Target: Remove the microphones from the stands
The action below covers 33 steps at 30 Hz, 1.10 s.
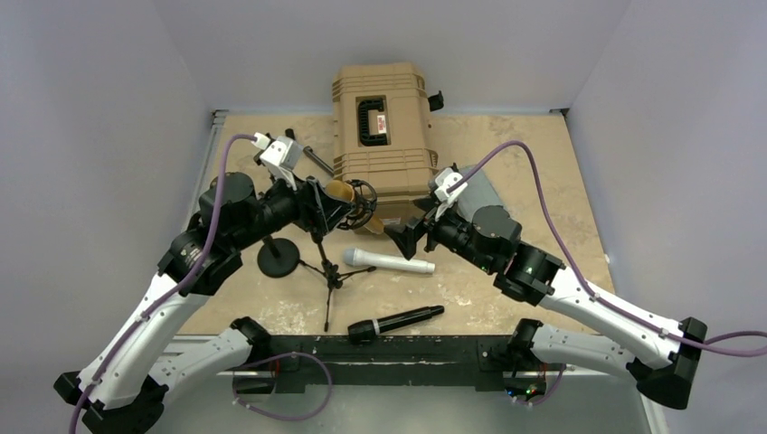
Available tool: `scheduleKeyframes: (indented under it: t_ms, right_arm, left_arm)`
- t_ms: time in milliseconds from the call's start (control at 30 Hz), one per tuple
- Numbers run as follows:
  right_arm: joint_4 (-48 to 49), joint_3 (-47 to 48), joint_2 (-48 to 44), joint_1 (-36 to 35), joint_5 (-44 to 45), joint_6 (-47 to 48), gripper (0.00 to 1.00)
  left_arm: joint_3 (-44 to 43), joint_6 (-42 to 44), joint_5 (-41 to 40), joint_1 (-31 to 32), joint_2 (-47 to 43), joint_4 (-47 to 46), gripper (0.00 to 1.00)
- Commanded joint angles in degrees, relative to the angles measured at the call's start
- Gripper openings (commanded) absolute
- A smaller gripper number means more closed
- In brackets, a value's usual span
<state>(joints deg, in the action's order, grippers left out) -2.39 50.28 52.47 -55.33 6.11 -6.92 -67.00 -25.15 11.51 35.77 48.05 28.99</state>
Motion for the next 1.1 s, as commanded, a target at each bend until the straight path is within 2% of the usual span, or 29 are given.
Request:
scheduleKeyframes:
  t_ms: [0,133,267,400,600,767,1067]
  right_arm:
    - [0.4,-0.7,-1.3,0.1,1.4,-1.1,0.87]
    - [0.6,-1.3,-1.4,0.2,1.3,-1.4,0.87]
    - [0.8,-1.4,-1.1,0.1,1.4,-1.5,0.86]
    - [1.0,-1.5,-0.9,0.1,1.4,-1.4,0.86]
    - [1.0,-1.4,-0.6,0.1,1.9,-1.0,0.86]
    - [0.9,-1.4,-0.8,0.1,2.4,-0.7,0.86]
    - [0.4,-0.5,-1.3,0.2,2.9,-0.3,0.86]
  left_arm:
    - [-2.7,1.9,-4.5,1.5,0.4,-0.8,0.63]
    - [-3.0,2.2,-4.9,2.0,1.0,-0.9,0.51]
    - [-4.2,2.9,-3.8,2.3,1.4,0.1,0.29]
    - [-6.7,4.4,-3.0,2.4,0.8,1.9,0.26]
    - [-15.0,9.5,-3.0,2.3,2.2,9.3,0.06]
    - [-19.7,11.7,-2.7,2.4,2.4,11.3,0.0]
    - [-30.3,15.3,-6.6,2.3,0.1,13.8,0.0]
